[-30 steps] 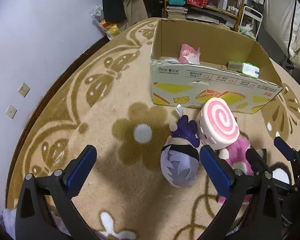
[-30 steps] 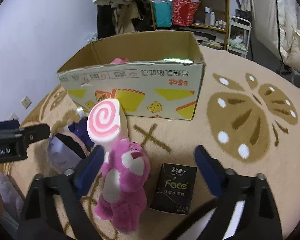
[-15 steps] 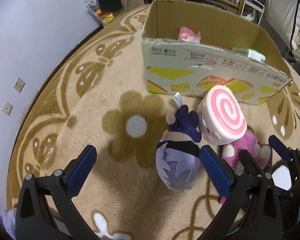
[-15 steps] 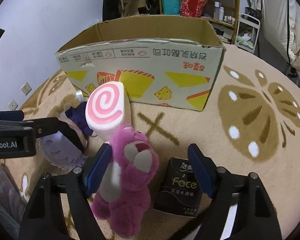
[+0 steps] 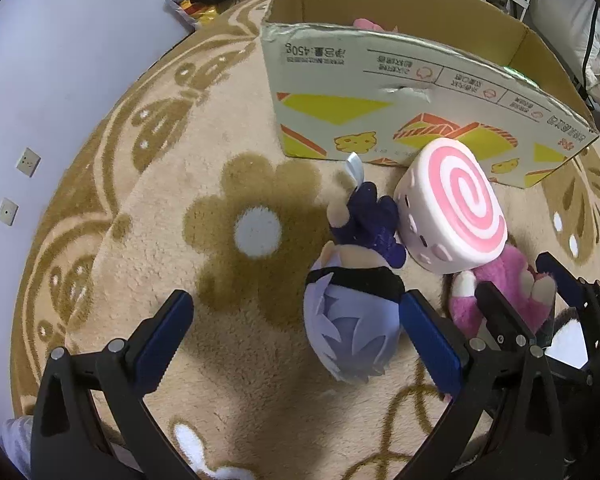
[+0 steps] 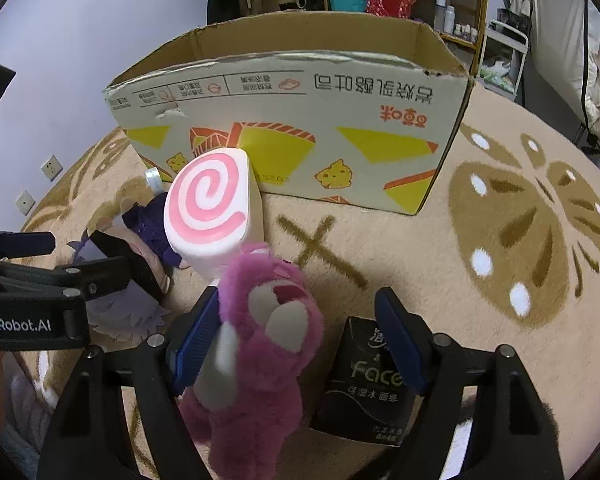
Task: Organize soft objects
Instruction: 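Move the left tool to the purple-haired doll while the right tool approaches the pink bear, then grasp the purple-haired doll with the left tool while the right tool grasps the pink bear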
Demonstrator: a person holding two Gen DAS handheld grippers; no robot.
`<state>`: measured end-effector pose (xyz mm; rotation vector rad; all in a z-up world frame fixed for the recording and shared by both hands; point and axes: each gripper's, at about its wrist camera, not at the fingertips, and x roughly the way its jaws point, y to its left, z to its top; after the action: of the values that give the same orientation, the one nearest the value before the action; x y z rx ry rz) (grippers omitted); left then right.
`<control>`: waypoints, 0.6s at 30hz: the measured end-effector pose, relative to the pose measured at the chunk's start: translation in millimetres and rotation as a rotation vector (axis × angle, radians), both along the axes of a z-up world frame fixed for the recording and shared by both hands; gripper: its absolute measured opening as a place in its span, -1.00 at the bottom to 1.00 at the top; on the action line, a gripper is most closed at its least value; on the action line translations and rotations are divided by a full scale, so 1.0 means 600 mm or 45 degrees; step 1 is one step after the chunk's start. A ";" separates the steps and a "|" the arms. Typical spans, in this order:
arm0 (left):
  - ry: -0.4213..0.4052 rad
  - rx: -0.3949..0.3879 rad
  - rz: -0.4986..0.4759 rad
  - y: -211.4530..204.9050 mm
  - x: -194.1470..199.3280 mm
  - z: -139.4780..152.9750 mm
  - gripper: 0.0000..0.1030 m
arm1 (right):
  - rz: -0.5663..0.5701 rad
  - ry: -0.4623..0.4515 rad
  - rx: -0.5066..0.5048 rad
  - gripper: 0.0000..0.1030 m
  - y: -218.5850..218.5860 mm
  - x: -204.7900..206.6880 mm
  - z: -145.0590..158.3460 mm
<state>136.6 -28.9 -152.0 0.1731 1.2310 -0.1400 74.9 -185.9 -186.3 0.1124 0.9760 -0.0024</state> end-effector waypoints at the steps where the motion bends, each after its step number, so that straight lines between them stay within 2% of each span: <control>1: 0.002 0.000 -0.002 -0.001 0.000 -0.001 0.98 | 0.000 0.000 0.001 0.59 -0.001 0.000 0.000; 12: 0.040 -0.006 -0.013 -0.006 0.004 -0.017 0.98 | 0.022 0.003 -0.011 0.58 0.003 -0.001 0.001; 18: 0.056 -0.011 -0.026 -0.005 0.007 -0.026 0.93 | 0.058 0.005 0.001 0.34 0.010 -0.002 0.001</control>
<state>141.0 -32.0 -167.4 0.1762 1.2724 -0.1675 73.5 -179.8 -185.5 0.0910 0.9823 0.0393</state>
